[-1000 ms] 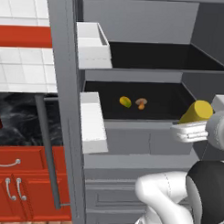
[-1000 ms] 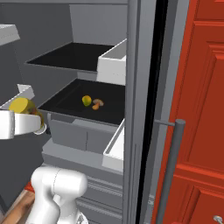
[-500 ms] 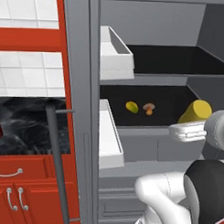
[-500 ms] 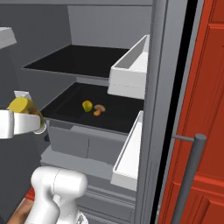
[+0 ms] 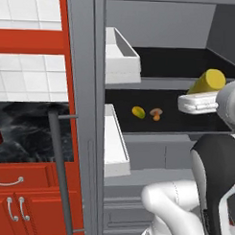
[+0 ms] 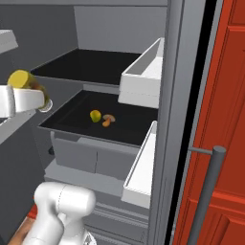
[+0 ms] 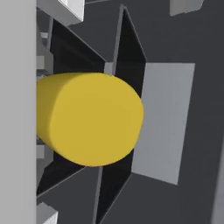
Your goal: Place the mustard and condiment bottle from the counter to the top shelf of the fridge. If the existing items in the fridge are on the top shelf, move them to other shelves.
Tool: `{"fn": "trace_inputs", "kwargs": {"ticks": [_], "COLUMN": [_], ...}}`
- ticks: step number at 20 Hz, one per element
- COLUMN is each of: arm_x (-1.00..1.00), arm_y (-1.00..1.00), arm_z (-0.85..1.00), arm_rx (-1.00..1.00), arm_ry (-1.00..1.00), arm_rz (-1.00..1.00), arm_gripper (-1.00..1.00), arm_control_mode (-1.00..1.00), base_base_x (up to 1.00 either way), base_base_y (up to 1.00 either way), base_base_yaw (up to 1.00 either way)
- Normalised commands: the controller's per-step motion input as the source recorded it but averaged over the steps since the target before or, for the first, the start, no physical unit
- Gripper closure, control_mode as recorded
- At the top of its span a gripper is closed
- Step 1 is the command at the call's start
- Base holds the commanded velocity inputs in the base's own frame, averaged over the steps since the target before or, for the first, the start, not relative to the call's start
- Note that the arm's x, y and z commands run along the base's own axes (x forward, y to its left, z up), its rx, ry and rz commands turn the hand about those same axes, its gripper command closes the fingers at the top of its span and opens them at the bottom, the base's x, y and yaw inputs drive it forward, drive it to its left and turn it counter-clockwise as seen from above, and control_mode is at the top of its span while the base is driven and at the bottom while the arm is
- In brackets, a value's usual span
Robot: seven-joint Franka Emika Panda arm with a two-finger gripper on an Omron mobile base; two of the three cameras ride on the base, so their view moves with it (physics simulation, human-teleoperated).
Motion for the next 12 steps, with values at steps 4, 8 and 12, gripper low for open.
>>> {"fn": "trace_inputs", "kwargs": {"ticks": [4, 8, 12], "arm_x": [0.94, 1.00, 0.96], "arm_y": [0.00, 0.00, -0.01], "arm_z": [0.37, 0.00, -0.01], "arm_rx": [0.00, -0.02, 0.00], "arm_ry": [0.00, 0.02, 0.03], "arm_rz": [0.00, 0.00, 0.00], "arm_gripper": [1.00, 1.00, 1.00], "arm_control_mode": [-1.00, -1.00, -1.00], "base_base_x": [0.00, 0.00, 0.00], "base_base_y": [0.00, 0.00, 0.00], "base_base_yaw": [0.00, 0.00, 0.00]}}
